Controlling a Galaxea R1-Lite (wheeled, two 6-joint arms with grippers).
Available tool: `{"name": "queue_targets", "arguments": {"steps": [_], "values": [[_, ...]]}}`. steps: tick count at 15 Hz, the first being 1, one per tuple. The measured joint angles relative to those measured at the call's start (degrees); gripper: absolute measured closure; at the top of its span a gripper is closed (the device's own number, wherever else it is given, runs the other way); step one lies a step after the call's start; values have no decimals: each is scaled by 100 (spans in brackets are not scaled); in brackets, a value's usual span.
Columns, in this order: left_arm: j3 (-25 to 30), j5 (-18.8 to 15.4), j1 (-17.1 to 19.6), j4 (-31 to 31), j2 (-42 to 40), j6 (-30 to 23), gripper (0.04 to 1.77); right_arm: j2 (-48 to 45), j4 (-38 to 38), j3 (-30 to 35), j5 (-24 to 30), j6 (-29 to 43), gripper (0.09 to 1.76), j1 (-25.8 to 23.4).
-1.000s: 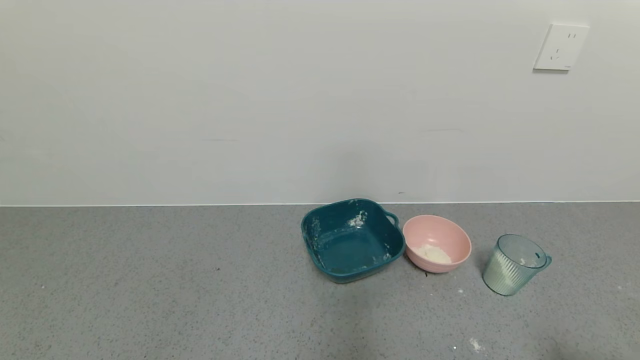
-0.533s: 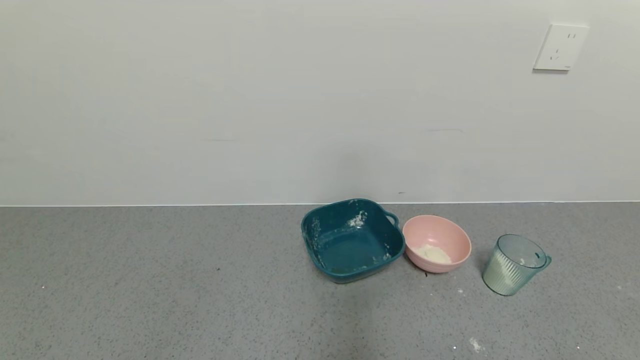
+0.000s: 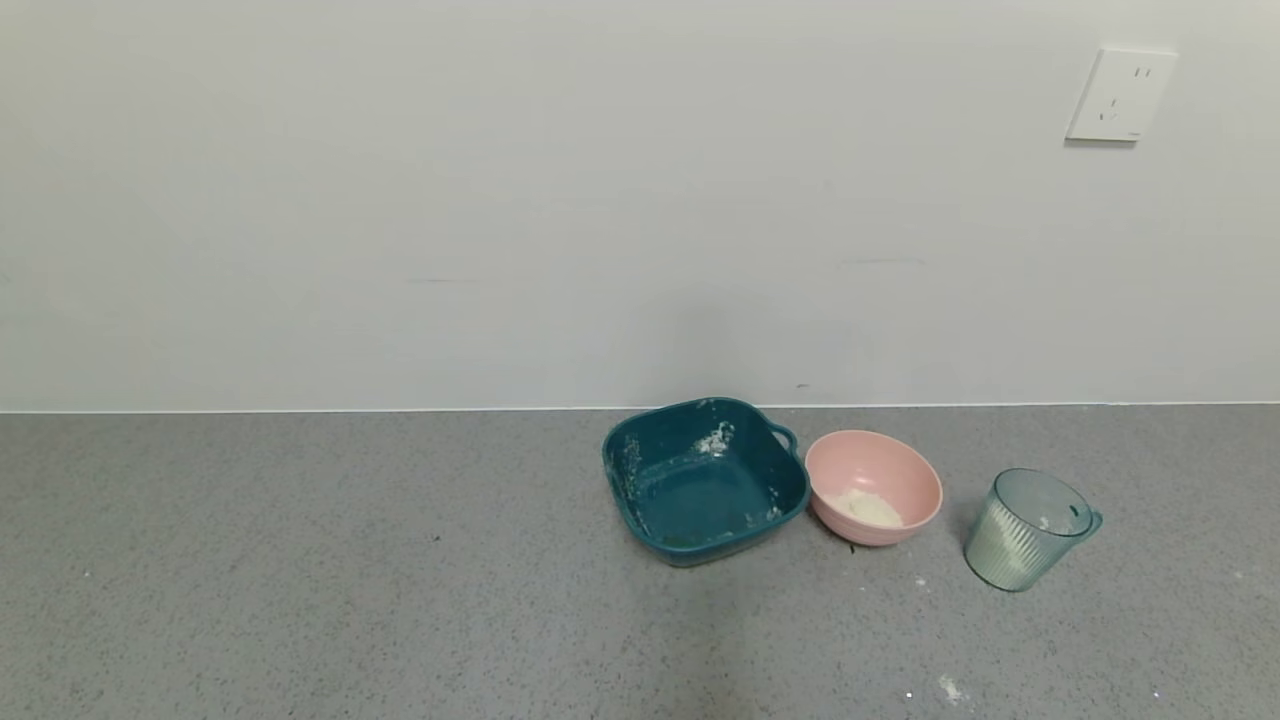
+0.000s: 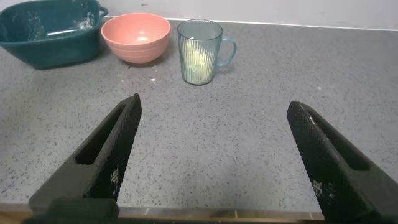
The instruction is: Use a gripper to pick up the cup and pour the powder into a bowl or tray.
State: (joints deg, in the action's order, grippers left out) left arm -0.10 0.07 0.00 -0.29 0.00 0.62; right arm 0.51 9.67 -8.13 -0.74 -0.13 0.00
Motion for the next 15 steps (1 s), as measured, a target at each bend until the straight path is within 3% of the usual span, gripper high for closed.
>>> {"name": "queue_targets", "arguments": {"steps": [4,15], "values": [[0,0,0,2,0,1,9,-51,-697,596,12,32,15,0],[0,0,0,-1,0,1,9,-59,-783,719,-30,244,15,2]]}}
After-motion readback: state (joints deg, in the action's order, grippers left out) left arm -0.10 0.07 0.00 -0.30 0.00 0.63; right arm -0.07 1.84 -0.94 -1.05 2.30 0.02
